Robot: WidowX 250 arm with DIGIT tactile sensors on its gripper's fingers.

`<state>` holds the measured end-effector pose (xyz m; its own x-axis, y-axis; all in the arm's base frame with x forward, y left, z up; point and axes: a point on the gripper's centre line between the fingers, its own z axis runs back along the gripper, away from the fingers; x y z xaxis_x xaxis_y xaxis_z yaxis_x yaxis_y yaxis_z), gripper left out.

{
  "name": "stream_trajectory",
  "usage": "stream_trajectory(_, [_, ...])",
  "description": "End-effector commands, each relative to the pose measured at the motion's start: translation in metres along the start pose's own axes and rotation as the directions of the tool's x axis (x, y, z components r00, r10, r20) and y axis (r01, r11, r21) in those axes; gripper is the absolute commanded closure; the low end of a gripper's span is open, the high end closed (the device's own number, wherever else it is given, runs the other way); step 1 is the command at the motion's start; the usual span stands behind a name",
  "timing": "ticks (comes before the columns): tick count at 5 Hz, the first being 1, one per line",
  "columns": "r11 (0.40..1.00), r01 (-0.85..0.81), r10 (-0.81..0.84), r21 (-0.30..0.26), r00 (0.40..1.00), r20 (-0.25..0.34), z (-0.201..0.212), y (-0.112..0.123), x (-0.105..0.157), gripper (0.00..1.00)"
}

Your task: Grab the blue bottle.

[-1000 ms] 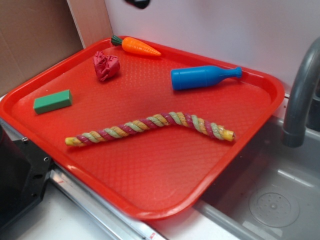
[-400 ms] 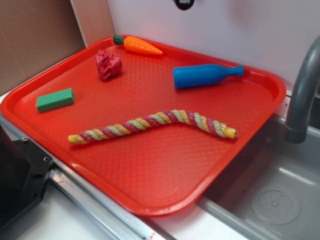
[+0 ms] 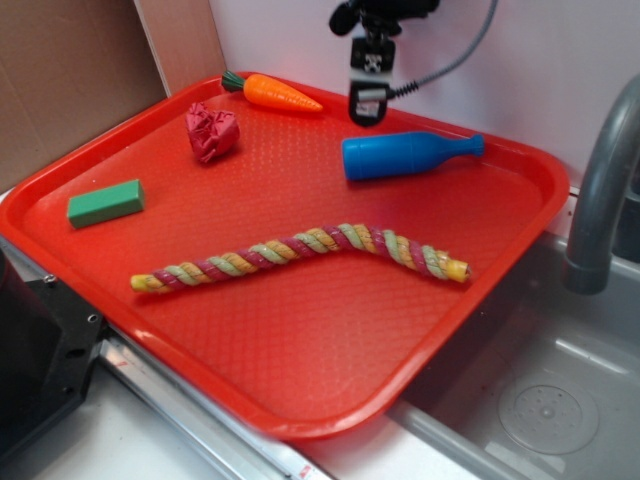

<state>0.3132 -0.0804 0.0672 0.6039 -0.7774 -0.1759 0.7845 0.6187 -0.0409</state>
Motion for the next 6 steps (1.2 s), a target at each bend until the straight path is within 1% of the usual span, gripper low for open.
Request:
stream_trajectory(1, [0.997,0.003,-0.009,0.072,0.996,0.083,0.005,-0.018,0.004,0.00])
stream_trajectory(2, [0.997,-0.024,0.017,0.074,0.995,0.098,-0.001,-0.005,-0.004,0.00])
stream_trajectory(3, [0.997,-0.037,0.030,0.068,0.994,0.103,-0.006,0.002,-0.003,0.00])
stream_trajectory(4, [0.997,-0.054,0.048,0.047,0.992,0.113,-0.016,0.007,0.000,0.00])
stream_trajectory(5, [0.996,-0.083,0.084,-0.011,0.995,0.055,-0.051,0.015,0.002,0.29])
stream_trajectory(6, [0.994,-0.111,0.111,-0.025,0.994,0.021,-0.061,0.016,-0.003,1.00])
